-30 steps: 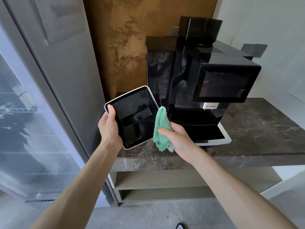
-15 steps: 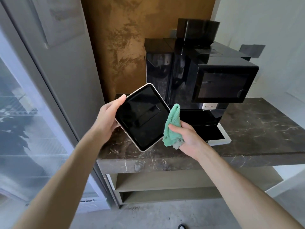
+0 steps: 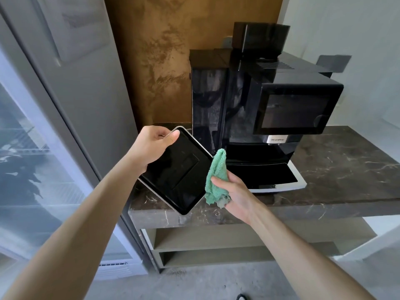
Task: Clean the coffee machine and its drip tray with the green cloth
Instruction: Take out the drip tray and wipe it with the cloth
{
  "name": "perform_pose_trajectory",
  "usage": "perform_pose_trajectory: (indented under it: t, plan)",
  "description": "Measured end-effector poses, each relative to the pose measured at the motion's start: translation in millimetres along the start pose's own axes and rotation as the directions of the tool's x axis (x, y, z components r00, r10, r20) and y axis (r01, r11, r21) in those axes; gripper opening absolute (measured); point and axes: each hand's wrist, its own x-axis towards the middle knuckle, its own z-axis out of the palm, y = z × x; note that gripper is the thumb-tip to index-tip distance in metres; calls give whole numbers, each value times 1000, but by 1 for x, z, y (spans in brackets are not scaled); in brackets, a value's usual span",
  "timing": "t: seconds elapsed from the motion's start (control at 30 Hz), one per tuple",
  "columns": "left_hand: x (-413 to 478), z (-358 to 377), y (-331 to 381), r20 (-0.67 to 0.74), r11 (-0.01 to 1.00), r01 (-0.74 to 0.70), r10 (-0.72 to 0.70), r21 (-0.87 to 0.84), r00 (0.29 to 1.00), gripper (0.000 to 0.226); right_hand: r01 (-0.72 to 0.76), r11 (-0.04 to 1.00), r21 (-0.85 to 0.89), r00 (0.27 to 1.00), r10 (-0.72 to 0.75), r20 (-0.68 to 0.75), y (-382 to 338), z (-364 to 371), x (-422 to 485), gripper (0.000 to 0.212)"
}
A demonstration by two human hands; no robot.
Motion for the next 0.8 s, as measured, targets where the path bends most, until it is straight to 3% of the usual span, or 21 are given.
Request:
perform_pose_trajectory:
  t: [0.4, 0.63, 0.8]
  plan:
    - [7, -7, -5, -118, 973, 79, -106, -216, 987, 30, 82, 992, 96, 997, -80, -19, 15, 17, 7, 35]
    - [9, -7, -7, -183, 953, 94, -151, -290, 971, 31, 26, 996, 86, 1000, -24, -20, 38, 30, 1, 24]
    - [9, -2, -10, -233, 948, 80, -156, -308, 960, 29, -8, 997, 74, 1000, 8, 6, 52, 29, -1, 33]
